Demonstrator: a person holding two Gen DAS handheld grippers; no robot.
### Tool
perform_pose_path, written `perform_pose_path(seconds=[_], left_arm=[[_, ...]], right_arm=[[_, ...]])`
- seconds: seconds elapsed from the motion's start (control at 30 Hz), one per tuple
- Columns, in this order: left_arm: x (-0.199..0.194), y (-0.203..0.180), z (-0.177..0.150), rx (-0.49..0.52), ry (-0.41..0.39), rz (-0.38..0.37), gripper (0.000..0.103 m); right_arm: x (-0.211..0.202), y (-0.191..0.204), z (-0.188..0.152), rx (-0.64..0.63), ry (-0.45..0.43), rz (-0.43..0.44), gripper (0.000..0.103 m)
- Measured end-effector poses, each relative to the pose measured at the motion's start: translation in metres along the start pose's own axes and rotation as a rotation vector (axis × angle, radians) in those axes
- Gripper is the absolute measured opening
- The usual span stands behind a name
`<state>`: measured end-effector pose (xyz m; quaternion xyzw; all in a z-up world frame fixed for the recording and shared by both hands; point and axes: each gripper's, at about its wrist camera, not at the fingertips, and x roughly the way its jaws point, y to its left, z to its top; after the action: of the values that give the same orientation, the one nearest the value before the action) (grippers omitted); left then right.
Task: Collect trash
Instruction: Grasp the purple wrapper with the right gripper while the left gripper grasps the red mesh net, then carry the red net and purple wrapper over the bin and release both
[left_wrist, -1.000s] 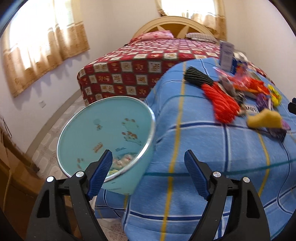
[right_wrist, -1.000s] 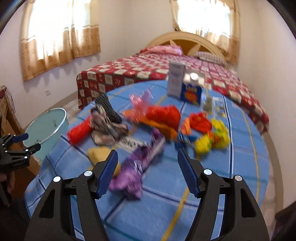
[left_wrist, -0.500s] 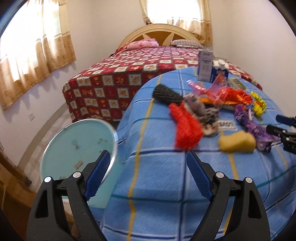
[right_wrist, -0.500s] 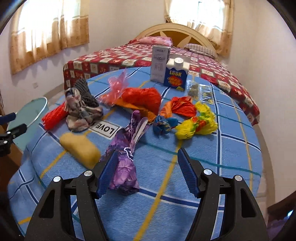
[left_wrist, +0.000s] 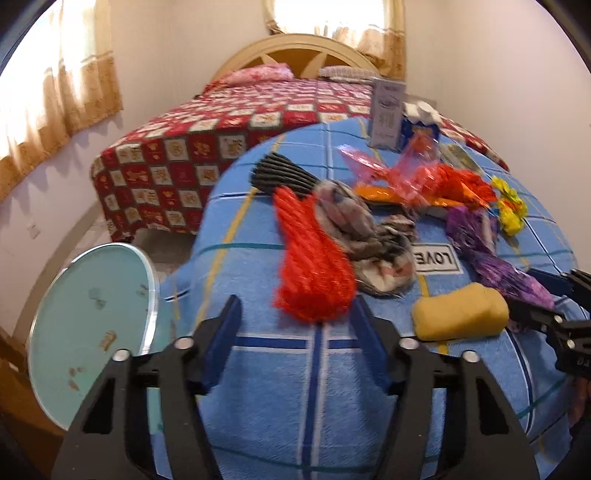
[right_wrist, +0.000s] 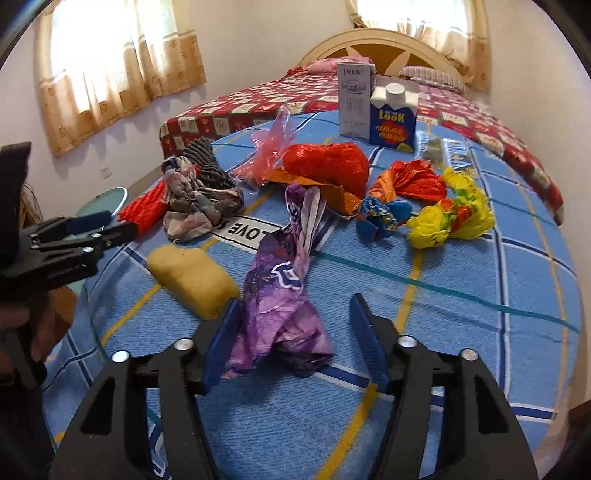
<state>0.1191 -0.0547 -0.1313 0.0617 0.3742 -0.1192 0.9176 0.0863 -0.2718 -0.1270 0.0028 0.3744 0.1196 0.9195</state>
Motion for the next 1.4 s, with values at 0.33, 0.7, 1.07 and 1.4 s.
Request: perform_pose_path(seconds=[0.33,0.7,1.07,1.4], left_arm=[[-0.005,-0.006,0.004,0.055,-0.021,-0.042,0.003],[-0.037,0.008,0.003,0.091,-0.074,-0.003,0.003],[-0.066,0.024,0.0,0.094,-0.103,0.02,0.003],[-0.087,0.074,-0.008,0.054,-0.096,0.133,0.003]], right_arm=[[-0.005,0.002,0.002,0.002,-0.008,0.061,0.03],[-0.023,-0.001,0.012,0.0,-0.075,0.036,0.028],[-0.028,-0.001,0.018,-0.008,-0.103,0.035,0.028],[-0.014,0.052,0.062,-0.101,-0.156,0.114,0.028]])
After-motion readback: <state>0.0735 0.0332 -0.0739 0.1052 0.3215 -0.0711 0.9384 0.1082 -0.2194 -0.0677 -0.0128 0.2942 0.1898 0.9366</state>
